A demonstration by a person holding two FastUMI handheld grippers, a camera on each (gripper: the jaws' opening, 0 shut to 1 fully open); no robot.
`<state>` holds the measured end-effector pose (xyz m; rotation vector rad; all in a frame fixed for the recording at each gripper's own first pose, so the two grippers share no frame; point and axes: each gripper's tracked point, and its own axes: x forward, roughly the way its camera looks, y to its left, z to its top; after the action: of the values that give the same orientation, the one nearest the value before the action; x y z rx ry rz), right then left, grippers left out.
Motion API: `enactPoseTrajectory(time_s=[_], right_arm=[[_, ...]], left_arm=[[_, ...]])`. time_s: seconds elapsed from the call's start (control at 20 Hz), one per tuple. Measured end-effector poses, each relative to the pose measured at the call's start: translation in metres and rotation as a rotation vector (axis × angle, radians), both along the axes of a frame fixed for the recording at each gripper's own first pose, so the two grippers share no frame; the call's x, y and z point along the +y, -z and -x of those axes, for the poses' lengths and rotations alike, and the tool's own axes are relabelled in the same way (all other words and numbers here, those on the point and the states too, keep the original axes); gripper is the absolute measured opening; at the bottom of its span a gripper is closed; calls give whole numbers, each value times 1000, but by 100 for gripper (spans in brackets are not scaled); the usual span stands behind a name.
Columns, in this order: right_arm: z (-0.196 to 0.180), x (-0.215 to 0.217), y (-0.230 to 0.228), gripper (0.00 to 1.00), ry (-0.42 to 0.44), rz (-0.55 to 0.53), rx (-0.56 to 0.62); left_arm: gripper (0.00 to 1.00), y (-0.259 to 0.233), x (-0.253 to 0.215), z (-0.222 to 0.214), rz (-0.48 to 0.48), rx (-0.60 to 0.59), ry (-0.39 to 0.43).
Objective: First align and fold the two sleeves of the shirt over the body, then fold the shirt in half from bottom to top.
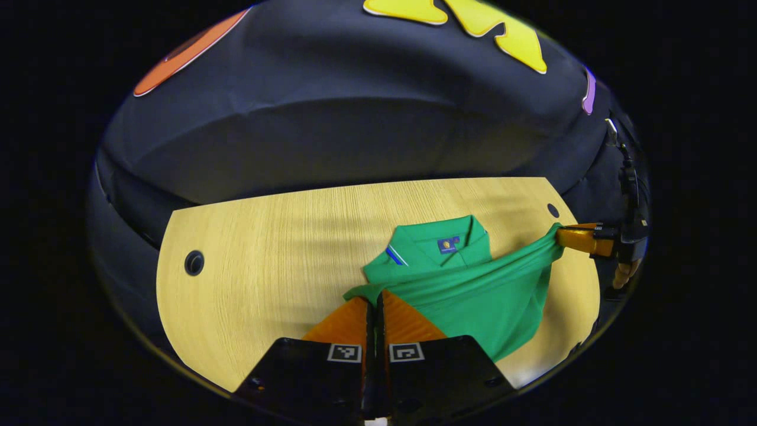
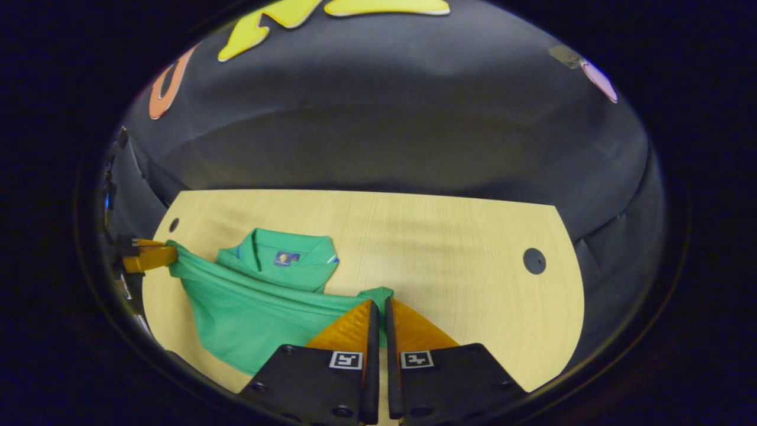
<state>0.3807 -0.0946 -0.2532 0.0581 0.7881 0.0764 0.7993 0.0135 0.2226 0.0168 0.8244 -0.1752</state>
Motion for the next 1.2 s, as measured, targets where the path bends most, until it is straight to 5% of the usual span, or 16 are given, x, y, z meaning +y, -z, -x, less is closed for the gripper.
enactPoseTrajectory(time_s=[0.4,0.7,0.8,0.85,0.9,0.95,1.0,1.05,1.2], right_arm=[[-48,11,41,5,8,-1,-4],[-54,9,35,30,67,-60,-34],[-50,3,27,42,78,-45,-47],[-49,3,21,52,79,-49,-64],[-44,2,14,63,81,-46,-77],[-41,1,6,75,83,-40,-93],[-36,1,-6,87,77,-41,-118],[-32,2,-17,92,76,-40,-139],[-9,-1,-60,96,83,-20,-212]], left_arm=[[3,56,19,-43,-51,36,-1],[7,62,18,-43,-4,14,-65],[24,57,22,-44,-4,-6,-87],[67,51,21,-41,0,-12,-91],[53,44,20,-40,7,-24,-94],[71,35,23,-38,11,-40,-107],[71,23,26,-35,18,-59,-121],[86,13,28,-32,23,-79,-132],[90,-25,28,-15,50,-131,-150]])
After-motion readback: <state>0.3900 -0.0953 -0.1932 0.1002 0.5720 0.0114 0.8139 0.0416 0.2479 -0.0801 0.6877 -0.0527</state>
